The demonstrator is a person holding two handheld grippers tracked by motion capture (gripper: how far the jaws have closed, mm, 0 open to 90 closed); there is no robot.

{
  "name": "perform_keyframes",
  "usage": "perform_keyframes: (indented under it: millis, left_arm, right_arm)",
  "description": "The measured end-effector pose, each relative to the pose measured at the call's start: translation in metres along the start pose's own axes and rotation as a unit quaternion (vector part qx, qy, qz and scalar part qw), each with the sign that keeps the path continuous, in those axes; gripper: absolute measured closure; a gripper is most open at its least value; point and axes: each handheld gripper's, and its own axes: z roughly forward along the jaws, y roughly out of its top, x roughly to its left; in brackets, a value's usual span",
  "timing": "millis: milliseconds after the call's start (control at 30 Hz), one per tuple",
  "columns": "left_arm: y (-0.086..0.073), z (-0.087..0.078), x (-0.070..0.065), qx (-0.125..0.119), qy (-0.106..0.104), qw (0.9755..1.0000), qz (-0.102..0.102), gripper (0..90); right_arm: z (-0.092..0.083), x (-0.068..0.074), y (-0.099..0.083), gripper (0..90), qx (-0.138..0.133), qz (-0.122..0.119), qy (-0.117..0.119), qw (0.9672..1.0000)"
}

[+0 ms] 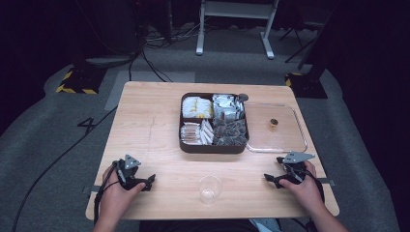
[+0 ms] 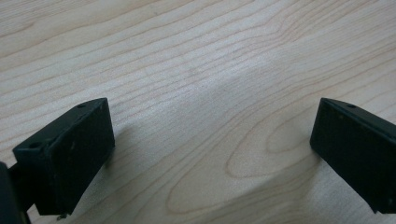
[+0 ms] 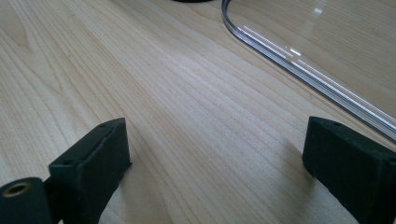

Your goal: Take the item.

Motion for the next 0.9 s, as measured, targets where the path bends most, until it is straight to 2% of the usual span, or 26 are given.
perform_keyframes:
  millis: [100, 167, 200, 267, 300, 333, 433, 567, 667, 900]
  left_arm:
    - [0.0, -0.002, -0.001, -0.003, 0.001, 1.0, -0.004, 2.7]
    - [0.001, -0.006, -0.004, -0.004, 0.004, 0.9999, -0.009, 13.9]
    - [0.002, -0.008, -0.005, 0.0, 0.0, 1.0, -0.002, 22.5]
    - [0.005, -0.009, -0.008, -0.007, -0.002, 1.0, 0.004, 29.0]
    - [0.008, -0.011, -0.011, -0.021, -0.012, 0.9997, 0.006, 32.2]
    - [0.008, -0.011, -0.011, -0.021, -0.012, 0.9997, 0.006, 33.1]
    - [0.015, -0.014, -0.015, -0.041, -0.027, 0.9987, 0.016, 33.6]
    - [0.027, -0.021, -0.019, -0.056, -0.052, 0.9967, 0.027, 40.2]
    - [0.036, -0.024, -0.021, -0.062, -0.052, 0.9961, 0.036, 40.2]
    - [0.062, -0.028, -0.027, -0.069, -0.065, 0.9948, 0.036, 40.0]
  right_arm:
    - [0.0, 0.0, 0.0, 7.4, 0.0, 0.0, 0.0, 1.0]
    - [0.0, 0.0, 0.0, 7.4, 0.0, 0.0, -0.001, 1.0]
    - [0.0, 0.0, 0.0, 7.4, 0.0, 0.001, -0.001, 1.0]
    - [0.0, 0.0, 0.0, 7.4, 0.0, 0.0, -0.001, 1.0]
    - [0.0, 0.0, 0.0, 7.5, -0.001, 0.001, -0.002, 1.0]
    - [0.0, 0.0, 0.0, 7.5, -0.001, 0.001, -0.002, 1.0]
    - [0.0, 0.0, 0.0, 7.6, -0.001, 0.002, -0.003, 1.0]
    - [0.0, 0.0, 0.0, 7.6, -0.001, 0.001, -0.002, 1.0]
    - [0.0, 0.0, 0.0, 7.6, -0.001, 0.001, -0.002, 1.0]
    - [0.0, 0.0, 0.0, 7.7, -0.001, 0.001, -0.002, 1.0]
